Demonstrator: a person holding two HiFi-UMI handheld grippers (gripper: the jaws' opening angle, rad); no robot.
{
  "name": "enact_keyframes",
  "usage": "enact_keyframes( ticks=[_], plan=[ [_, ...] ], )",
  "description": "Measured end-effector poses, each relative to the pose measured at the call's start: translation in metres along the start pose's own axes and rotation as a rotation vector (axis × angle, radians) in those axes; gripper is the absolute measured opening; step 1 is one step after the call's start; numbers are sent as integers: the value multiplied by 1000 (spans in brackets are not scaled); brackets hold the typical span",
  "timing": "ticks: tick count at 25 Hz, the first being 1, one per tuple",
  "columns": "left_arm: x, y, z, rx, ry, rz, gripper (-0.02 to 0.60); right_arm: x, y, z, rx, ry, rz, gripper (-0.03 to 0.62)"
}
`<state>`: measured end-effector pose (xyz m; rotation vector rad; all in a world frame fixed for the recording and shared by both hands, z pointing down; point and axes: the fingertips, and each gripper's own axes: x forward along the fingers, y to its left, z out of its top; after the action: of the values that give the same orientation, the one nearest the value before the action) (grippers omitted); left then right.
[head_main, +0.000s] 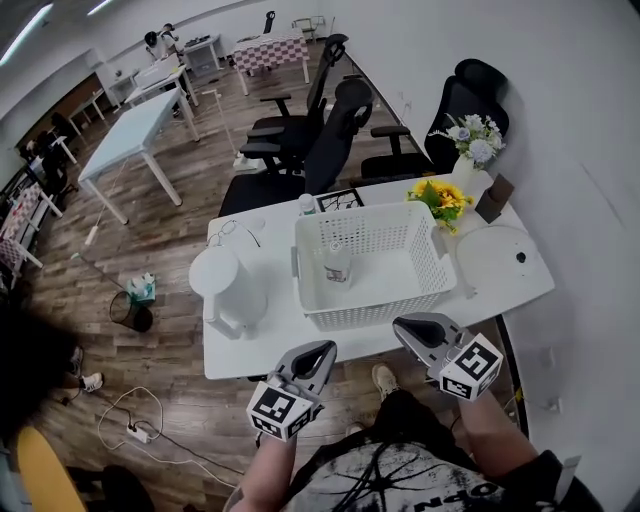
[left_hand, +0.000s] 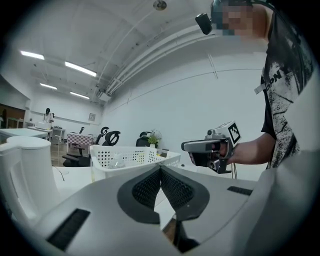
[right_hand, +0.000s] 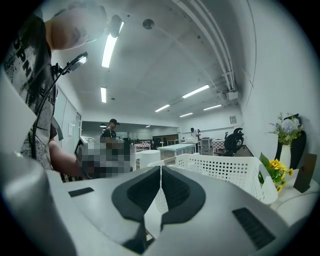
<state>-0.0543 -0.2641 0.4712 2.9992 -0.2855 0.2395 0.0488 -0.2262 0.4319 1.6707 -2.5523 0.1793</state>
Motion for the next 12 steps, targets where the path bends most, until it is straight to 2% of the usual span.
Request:
enact_keyframes(
  ticks=[4,7,12],
  plan=[
    [7,17,4,-3,-7,27,11,17,-15,13,-24,-5,24,25],
    [14,35,7,-3,-14,59,11,34,-32,26,-89,5,52,25],
    [20,56,10,-14,-17,93,11,61,-68,37,-124,59,95,25]
  ],
)
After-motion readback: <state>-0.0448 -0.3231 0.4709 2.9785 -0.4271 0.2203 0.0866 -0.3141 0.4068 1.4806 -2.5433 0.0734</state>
